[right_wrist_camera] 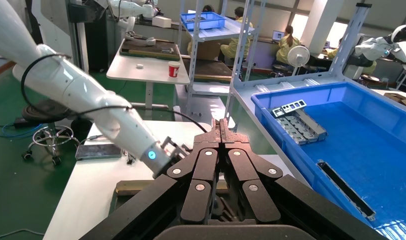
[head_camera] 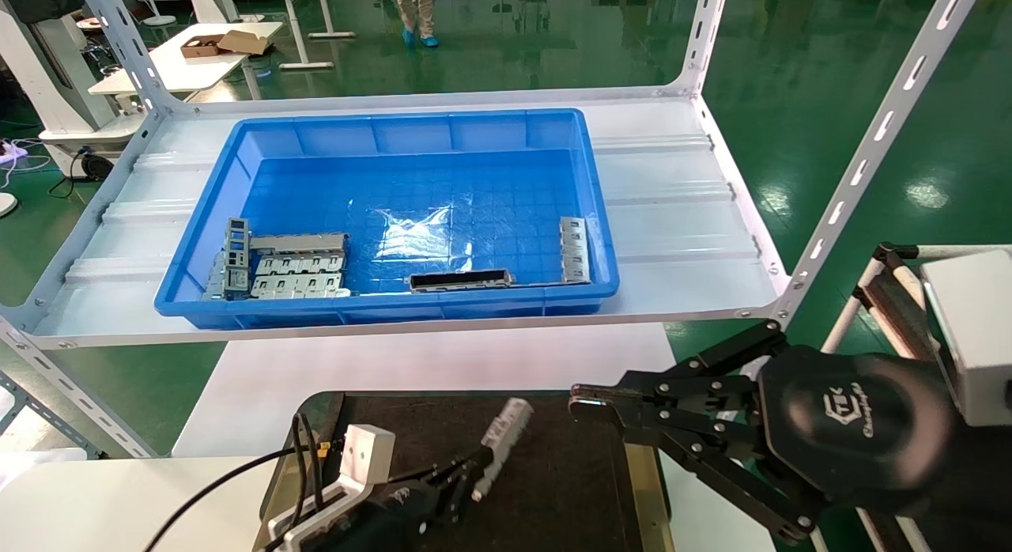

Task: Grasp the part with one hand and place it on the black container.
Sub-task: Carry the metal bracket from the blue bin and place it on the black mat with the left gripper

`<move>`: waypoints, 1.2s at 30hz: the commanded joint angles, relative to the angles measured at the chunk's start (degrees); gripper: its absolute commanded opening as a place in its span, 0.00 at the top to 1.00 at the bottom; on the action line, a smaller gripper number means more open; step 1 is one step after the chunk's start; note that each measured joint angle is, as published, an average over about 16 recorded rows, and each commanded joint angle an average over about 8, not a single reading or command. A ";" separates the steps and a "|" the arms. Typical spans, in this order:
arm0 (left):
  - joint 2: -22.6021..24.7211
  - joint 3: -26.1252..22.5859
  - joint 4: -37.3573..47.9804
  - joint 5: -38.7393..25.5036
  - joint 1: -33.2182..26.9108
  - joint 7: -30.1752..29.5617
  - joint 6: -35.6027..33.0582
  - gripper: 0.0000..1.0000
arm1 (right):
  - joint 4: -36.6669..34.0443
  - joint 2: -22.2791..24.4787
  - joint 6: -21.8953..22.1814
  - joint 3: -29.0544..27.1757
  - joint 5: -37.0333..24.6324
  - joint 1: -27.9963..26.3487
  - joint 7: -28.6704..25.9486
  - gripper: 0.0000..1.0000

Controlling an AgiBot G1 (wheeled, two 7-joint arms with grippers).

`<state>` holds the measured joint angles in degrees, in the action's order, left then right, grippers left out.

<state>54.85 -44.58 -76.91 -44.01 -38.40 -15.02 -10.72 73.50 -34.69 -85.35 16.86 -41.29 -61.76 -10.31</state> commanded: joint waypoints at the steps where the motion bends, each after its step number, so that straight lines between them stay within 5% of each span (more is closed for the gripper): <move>1: 2.12 0.06 0.19 -0.43 0.85 0.12 4.54 1.00 | 0.00 0.00 0.00 0.01 0.00 0.00 0.00 1.00; 10: 11.28 -4.36 2.68 0.69 0.93 2.18 24.76 1.00 | 0.00 0.01 0.02 0.04 0.02 -0.01 0.02 1.00; 17: 16.56 -10.06 6.33 8.88 -3.01 6.57 35.02 1.00 | 0.00 0.02 0.03 0.06 0.04 -0.01 0.03 1.00; 26: 18.21 -16.31 5.00 21.56 -8.60 13.17 42.02 1.00 | 0.00 0.04 0.04 0.09 0.06 -0.02 0.04 1.00; 36: 18.31 -18.07 4.44 24.03 -9.65 15.45 44.48 1.00 | 0.00 0.05 0.05 0.12 0.08 -0.03 0.06 1.00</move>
<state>73.29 -62.50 -72.19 -20.65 -47.88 0.20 33.39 73.50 -34.64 -85.30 16.98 -41.21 -61.79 -10.25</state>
